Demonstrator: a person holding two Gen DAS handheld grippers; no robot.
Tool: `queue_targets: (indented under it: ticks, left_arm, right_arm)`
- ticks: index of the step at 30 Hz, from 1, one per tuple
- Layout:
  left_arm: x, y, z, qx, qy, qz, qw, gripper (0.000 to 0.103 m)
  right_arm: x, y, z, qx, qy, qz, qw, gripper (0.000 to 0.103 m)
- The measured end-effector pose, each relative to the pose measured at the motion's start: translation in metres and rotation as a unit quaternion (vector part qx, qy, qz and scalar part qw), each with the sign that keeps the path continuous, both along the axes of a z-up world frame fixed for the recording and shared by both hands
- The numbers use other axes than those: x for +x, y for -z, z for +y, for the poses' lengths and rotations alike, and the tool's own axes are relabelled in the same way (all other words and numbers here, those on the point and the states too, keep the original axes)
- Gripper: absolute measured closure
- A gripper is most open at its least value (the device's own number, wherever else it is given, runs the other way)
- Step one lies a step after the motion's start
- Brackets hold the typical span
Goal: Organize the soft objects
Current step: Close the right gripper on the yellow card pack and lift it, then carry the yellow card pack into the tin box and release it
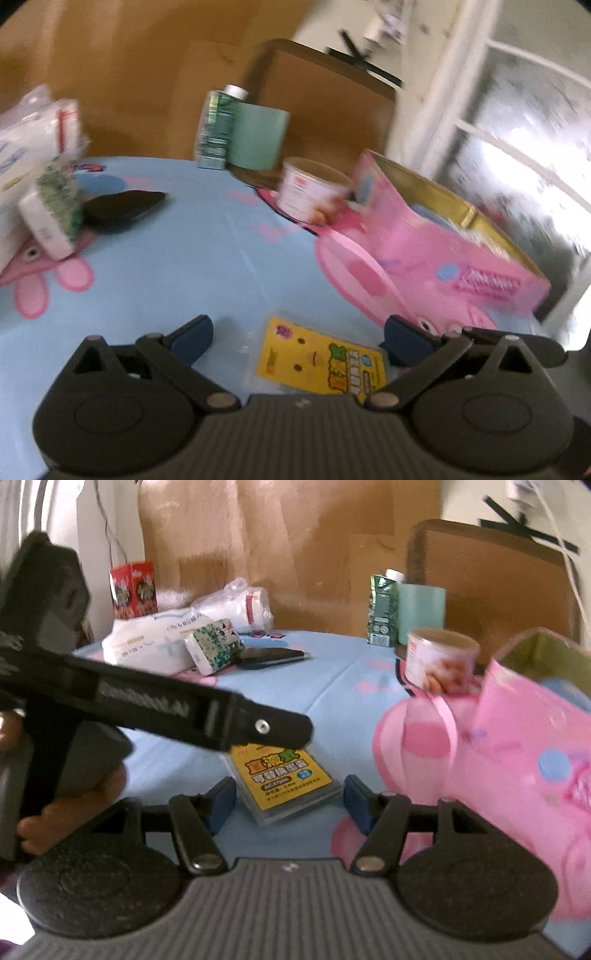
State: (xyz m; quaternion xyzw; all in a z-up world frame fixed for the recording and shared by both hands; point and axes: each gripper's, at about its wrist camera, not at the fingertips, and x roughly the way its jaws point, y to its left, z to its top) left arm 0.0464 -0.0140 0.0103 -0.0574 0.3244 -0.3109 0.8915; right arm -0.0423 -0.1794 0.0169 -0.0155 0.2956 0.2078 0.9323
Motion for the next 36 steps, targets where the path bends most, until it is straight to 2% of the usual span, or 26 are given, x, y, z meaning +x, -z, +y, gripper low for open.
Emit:
queue_targets:
  ticks: [3, 8, 11, 13, 17, 19, 20, 21, 23, 24, 27, 32, 36]
  left_arm:
    - [0.000, 0.001, 0.001, -0.007, -0.010, 0.007, 0.9999, 0.000]
    - [0.002, 0.000, 0.020, -0.072, -0.049, 0.044, 0.9952, 0.000]
    - [-0.003, 0.001, 0.034, -0.133, -0.092, 0.078, 0.9838, 0.000]
    - [-0.002, 0.001, 0.038, -0.147, -0.105, 0.096, 0.9787, 0.001]
    - [-0.005, -0.002, 0.019, -0.113, -0.090, 0.100, 0.9846, 0.002]
    - [-0.008, -0.002, 0.001, -0.095, -0.066, 0.099, 0.9883, 0.012]
    - [-0.009, -0.003, -0.009, -0.086, -0.053, 0.100, 0.9899, 0.025]
    - [-0.010, -0.004, -0.018, -0.072, -0.057, 0.096, 0.9911, 0.034]
    - [-0.010, -0.006, -0.030, -0.042, -0.067, 0.080, 0.9936, 0.050]
    - [-0.009, -0.008, -0.034, -0.041, -0.067, 0.081, 0.9936, 0.057]
    - [-0.001, -0.014, -0.043, -0.070, -0.050, 0.096, 0.9916, 0.059]
    - [0.004, -0.046, -0.086, -0.067, -0.020, 0.047, 0.9964, 0.058]
    - [0.013, -0.072, -0.127, -0.072, 0.011, 0.016, 0.9972, 0.058]
  right_arm:
    - [-0.009, 0.002, -0.011, 0.040, 0.014, 0.004, 0.999, 0.037]
    - [-0.013, 0.004, -0.019, 0.067, 0.015, 0.002, 0.998, 0.037]
    - [-0.012, 0.004, -0.028, 0.094, 0.015, 0.007, 0.995, 0.037]
    - [-0.011, 0.005, -0.034, 0.116, 0.016, 0.012, 0.993, 0.037]
    - [-0.010, 0.007, -0.047, 0.160, 0.018, 0.021, 0.987, 0.037]
    - [-0.011, 0.008, -0.050, 0.173, 0.019, 0.022, 0.985, 0.038]
    - [-0.012, 0.008, -0.051, 0.176, 0.020, 0.021, 0.984, 0.038]
    - [-0.014, 0.008, -0.052, 0.178, 0.021, 0.019, 0.984, 0.038]
    - [-0.018, 0.007, -0.056, 0.172, 0.036, 0.007, 0.984, 0.038]
    - [-0.020, 0.006, -0.059, 0.171, 0.043, -0.001, 0.984, 0.038]
    - [-0.025, -0.001, -0.077, 0.180, 0.063, -0.031, 0.981, 0.038]
    - [-0.032, -0.020, -0.100, 0.167, 0.093, -0.104, 0.976, 0.038]
    - [-0.033, -0.038, -0.128, 0.163, 0.125, -0.155, 0.966, 0.038]
